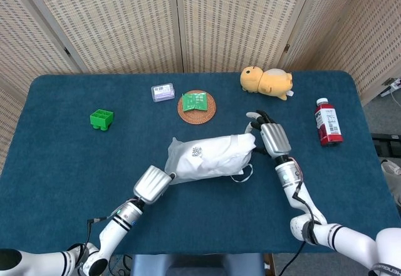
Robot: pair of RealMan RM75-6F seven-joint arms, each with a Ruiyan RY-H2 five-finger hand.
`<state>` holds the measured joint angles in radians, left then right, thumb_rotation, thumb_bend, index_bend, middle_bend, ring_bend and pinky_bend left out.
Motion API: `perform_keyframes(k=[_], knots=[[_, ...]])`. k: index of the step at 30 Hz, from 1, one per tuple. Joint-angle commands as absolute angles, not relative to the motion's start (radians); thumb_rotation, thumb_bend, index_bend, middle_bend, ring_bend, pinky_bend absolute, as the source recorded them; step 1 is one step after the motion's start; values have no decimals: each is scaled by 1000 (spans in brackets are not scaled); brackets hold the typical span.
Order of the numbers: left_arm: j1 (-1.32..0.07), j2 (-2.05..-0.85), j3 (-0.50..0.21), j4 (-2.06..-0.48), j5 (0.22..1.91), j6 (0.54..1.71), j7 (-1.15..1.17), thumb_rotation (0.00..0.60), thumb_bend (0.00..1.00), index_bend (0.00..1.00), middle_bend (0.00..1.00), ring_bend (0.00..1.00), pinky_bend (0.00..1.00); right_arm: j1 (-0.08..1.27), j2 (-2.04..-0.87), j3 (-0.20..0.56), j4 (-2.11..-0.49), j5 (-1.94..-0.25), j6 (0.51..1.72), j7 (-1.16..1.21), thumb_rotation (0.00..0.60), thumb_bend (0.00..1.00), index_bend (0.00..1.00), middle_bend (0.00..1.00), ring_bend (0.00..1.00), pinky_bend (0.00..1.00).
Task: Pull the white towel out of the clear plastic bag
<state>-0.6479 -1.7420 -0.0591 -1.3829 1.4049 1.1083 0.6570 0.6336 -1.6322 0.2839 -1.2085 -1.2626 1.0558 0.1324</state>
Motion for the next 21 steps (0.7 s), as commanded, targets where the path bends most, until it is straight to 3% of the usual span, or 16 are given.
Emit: perform_keyframes(k=[1,21], knots=[[-638,-1727,-62,-1392,1393,1116,660,600,516,698,994,861,956,630,-1611,296,-1231,-1256,1069,124,600,607,754,210,69,263],[-536,-1606,-46,-1398,1351,1191,581,600,516,700,994,861,956,614,-1524,339,-1321,-1220,1115,113,600,606,754,211,69,263]])
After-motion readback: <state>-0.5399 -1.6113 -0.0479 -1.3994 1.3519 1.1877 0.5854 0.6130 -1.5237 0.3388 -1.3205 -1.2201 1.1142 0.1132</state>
